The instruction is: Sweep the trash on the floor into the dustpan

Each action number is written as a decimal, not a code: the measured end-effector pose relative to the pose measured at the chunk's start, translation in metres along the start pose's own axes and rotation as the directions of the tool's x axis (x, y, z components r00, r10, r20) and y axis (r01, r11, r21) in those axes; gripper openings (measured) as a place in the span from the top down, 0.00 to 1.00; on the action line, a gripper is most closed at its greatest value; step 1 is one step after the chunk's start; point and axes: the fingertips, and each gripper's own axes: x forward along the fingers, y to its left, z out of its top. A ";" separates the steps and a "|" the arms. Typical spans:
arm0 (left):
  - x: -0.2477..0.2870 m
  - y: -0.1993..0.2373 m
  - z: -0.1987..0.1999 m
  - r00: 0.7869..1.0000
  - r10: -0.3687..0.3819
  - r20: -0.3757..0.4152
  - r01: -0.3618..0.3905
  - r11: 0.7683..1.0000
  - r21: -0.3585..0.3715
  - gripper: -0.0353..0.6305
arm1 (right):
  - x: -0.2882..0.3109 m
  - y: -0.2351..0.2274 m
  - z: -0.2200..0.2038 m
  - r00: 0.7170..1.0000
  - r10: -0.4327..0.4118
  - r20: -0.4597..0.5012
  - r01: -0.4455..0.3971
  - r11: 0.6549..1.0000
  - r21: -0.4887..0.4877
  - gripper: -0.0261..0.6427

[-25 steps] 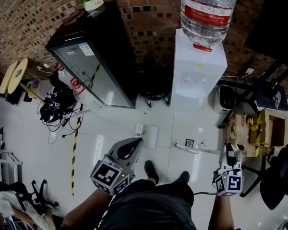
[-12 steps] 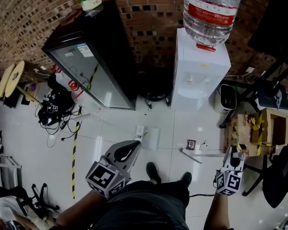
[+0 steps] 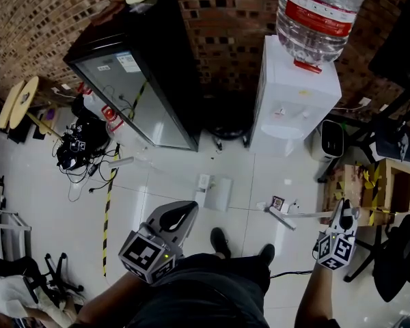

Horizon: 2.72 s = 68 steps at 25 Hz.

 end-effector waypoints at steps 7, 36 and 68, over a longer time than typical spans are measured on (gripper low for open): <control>0.007 0.010 0.002 1.000 -0.006 0.007 0.006 1.000 -0.001 0.94 | 0.013 0.034 0.008 0.999 0.040 0.005 -0.040 0.998 0.046 0.86; -0.039 0.085 -0.061 0.988 0.151 0.013 -0.148 0.981 -0.129 0.94 | 0.061 0.314 0.029 0.903 0.430 -0.011 -0.424 0.894 0.146 0.85; 0.010 0.088 -0.043 0.992 0.124 0.028 -0.119 0.983 -0.139 0.94 | 0.046 0.317 0.087 0.863 0.504 0.040 -0.505 0.857 0.103 0.85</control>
